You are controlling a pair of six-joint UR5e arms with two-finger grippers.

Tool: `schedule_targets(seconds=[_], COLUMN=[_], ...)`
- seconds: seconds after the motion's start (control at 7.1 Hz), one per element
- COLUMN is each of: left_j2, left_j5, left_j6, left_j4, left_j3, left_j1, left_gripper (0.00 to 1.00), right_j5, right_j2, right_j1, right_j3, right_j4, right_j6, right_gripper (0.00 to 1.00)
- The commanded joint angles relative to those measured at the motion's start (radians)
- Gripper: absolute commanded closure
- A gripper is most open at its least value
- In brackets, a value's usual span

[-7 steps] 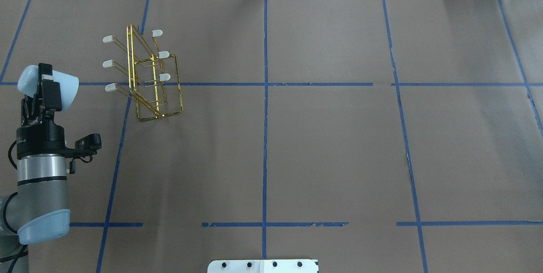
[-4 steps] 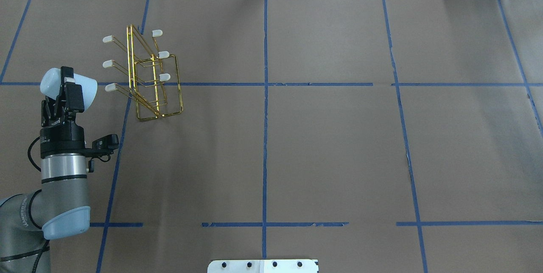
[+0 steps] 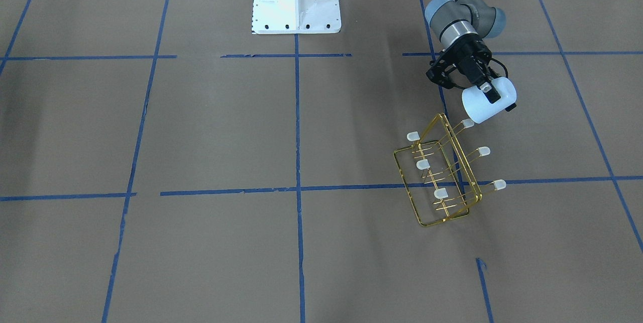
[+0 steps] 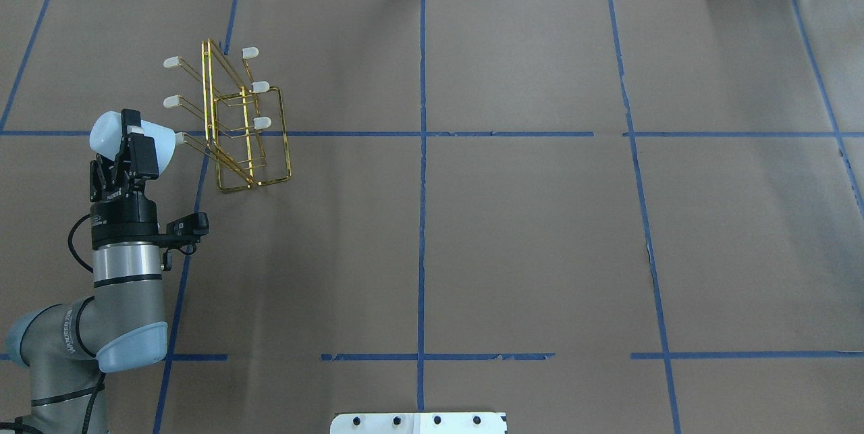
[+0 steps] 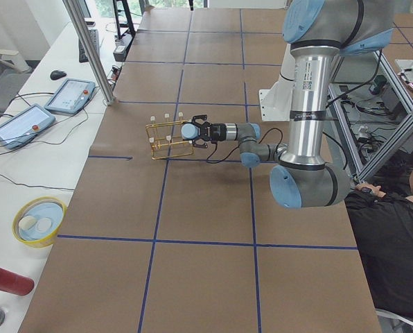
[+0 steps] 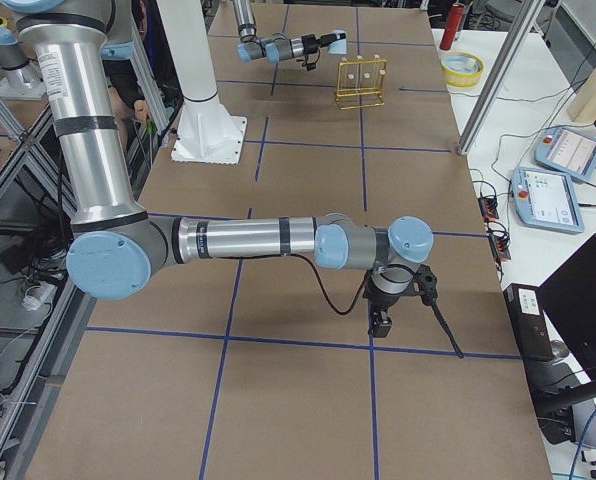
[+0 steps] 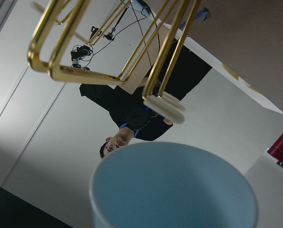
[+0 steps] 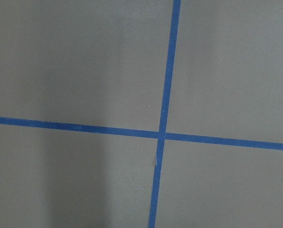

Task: Hang cup on cup holder
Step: 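Carry the cup to the gold rack and hook it onto a white peg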

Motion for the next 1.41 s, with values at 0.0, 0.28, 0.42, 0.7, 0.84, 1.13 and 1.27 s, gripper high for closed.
schedule_targets(seconds=[0.0,0.28,0.42,0.7,0.84,1.13,1.27], left_j2=[-0.007,-0.021,-0.045,-0.072,-0.075,-0.102,-0.108], left_j5=[0.0,0.0,0.0,0.002,0.002,0.0,0.0], left_j6=[-0.002,-0.002,-0.003,-0.007,-0.007,-0.007,-0.007], left_j4=[-0.001,0.002,0.002,0.002,0.002,0.002,0.002], left_j3=[0.006,0.012,0.042,0.076,0.09,0.13,0.136], left_j1=[-0.008,-0.022,-0.024,-0.025,-0.025,-0.025,-0.025], left_gripper=[1.0,1.0,1.0,1.0,1.0,1.0,1.0], right_j5=[0.0,0.0,0.0,0.0,0.0,0.0,0.0], right_j2=[0.0,0.0,0.0,0.0,0.0,0.0,0.0], right_j1=[0.0,0.0,0.0,0.0,0.0,0.0,0.0], right_j3=[0.0,0.0,0.0,0.0,0.0,0.0,0.0], right_j4=[0.0,0.0,0.0,0.0,0.0,0.0,0.0], right_j6=[0.0,0.0,0.001,0.0,0.001,0.0,0.001], right_gripper=[0.0,0.0,0.0,0.0,0.0,0.0,0.0])
